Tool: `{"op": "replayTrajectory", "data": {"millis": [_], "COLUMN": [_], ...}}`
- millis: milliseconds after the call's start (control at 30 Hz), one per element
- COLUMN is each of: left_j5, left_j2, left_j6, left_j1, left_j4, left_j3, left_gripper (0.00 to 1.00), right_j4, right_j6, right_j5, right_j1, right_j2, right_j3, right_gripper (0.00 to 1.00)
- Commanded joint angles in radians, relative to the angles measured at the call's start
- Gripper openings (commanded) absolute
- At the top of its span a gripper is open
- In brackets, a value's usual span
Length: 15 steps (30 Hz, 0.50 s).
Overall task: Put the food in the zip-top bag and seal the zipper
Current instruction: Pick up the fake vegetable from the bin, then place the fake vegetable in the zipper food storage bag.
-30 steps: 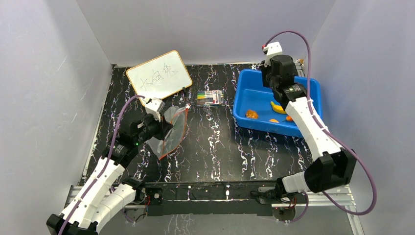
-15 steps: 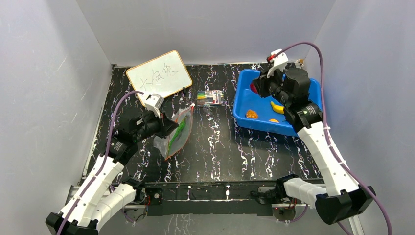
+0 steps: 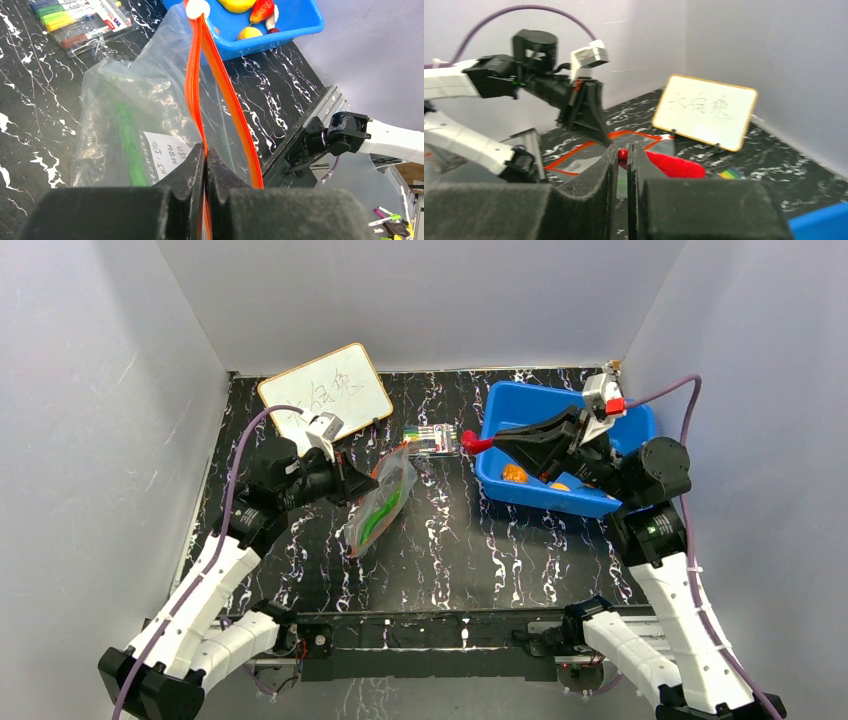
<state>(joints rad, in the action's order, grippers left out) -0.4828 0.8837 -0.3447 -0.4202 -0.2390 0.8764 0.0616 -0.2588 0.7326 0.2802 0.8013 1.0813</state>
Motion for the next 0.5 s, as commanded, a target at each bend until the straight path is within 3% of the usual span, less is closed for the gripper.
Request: {"op": "replayTrajectory", "data": {"millis": [0, 100, 200, 467], "left_j5": [-0.061, -0.086, -0.092, -0.142], "left_j2": [0.018, 0.036, 0.041, 0.048], "left_j6": [-0.031, -0.054, -0.055, -0.078], "left_j1": [0.001, 0.001, 0.001, 0.001], "left_j4": [0.051, 0.067, 0.064, 0.062], "left_j3": [0.051, 0.053, 0.052, 0.049], "left_gripper": [0.00, 0.00, 0.00, 0.00], "right_j4": [-0.339, -0.619, -0.784, -0.809], "right_j6": [-0.278, -0.484, -0.596, -0.597], "right_j5": [0.152, 0.209, 0.243, 0.259], "right_j1": [0.000, 0.001, 0.011, 0.055], "right_j2": [-0.004, 0.005, 0.031, 0.076], "right_j3": [-0.080, -0.164, -0.216, -0.228], "right_gripper": [0.00, 0.00, 0.00, 0.00]}}
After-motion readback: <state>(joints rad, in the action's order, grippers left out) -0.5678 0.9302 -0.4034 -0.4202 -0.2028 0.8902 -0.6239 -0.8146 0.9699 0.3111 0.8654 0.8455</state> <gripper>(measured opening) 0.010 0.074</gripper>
